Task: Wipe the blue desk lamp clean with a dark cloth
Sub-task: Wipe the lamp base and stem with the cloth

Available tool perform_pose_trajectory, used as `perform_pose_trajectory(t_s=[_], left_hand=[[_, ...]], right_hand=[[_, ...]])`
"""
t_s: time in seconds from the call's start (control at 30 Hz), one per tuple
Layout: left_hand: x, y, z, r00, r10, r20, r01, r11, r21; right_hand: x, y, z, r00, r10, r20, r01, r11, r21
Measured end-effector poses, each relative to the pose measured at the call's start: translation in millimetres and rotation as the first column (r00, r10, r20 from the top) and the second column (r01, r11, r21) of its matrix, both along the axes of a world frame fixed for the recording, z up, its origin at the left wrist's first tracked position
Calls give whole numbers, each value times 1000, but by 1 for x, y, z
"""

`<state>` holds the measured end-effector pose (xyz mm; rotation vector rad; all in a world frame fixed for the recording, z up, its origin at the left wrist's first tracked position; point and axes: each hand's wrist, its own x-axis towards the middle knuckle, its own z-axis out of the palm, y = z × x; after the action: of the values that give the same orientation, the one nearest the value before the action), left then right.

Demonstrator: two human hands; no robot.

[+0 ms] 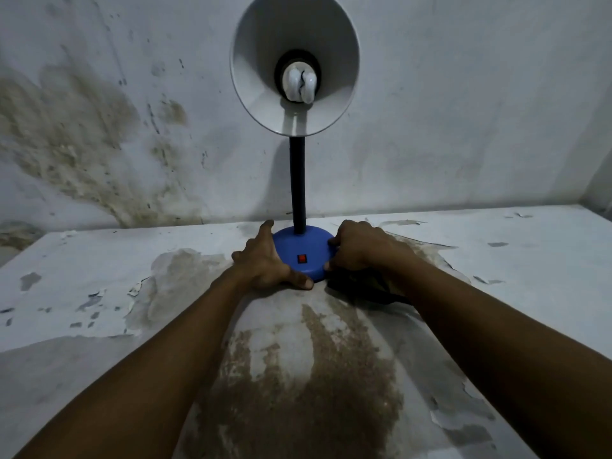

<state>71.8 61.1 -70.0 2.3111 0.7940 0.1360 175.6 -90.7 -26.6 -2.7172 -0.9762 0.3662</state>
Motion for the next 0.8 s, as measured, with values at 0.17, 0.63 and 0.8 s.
perform_pose_trajectory(t_s=[0.17,0.63,0.8], left_hand=[[-1,3,-5,1000,-7,12,7,1000,-30],[-58,-80,32,767,352,536,-123,901,-415],[-75,-109,51,913,168,373,170,674,-719]], right_hand=[[2,-10,-4,993,-32,-110,49,987,152],[-52,-85,0,926,134,-353,233,532,814],[-86,-89,0,987,161,-15,-56,428,902]])
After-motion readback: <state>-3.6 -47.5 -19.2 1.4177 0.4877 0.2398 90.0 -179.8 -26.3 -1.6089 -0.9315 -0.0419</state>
